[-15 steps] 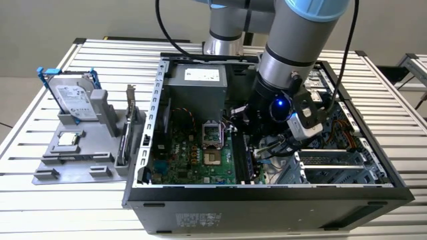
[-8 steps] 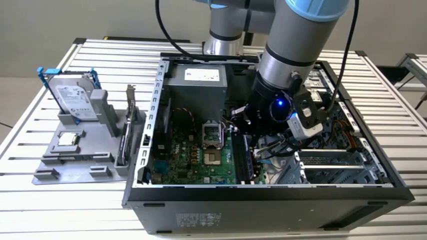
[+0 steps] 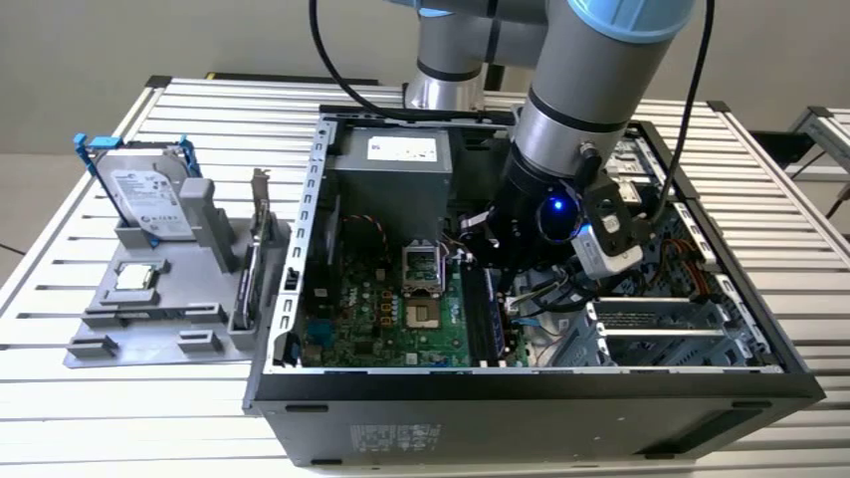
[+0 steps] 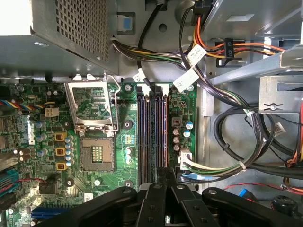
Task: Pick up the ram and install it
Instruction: 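Press down the ram until it locks into place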
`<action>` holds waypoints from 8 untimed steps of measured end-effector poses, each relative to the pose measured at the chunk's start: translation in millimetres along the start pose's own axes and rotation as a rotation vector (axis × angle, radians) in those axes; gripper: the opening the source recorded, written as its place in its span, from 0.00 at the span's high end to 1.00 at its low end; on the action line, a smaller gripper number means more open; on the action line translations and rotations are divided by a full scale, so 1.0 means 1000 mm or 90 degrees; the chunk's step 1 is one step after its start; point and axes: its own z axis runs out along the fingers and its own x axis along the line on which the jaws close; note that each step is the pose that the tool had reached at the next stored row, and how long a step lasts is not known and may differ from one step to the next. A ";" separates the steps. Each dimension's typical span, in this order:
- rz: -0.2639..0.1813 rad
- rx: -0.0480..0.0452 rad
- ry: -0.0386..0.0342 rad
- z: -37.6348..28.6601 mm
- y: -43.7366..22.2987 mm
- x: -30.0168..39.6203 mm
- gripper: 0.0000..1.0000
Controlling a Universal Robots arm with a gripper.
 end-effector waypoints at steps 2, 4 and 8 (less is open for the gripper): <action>0.000 0.0000 0.0000 0.0000 0.0000 0.0000 1.00; -0.004 0.0002 -0.0001 0.0000 0.0000 0.0000 1.00; -0.012 0.0006 -0.0004 0.0000 0.0000 0.0000 1.00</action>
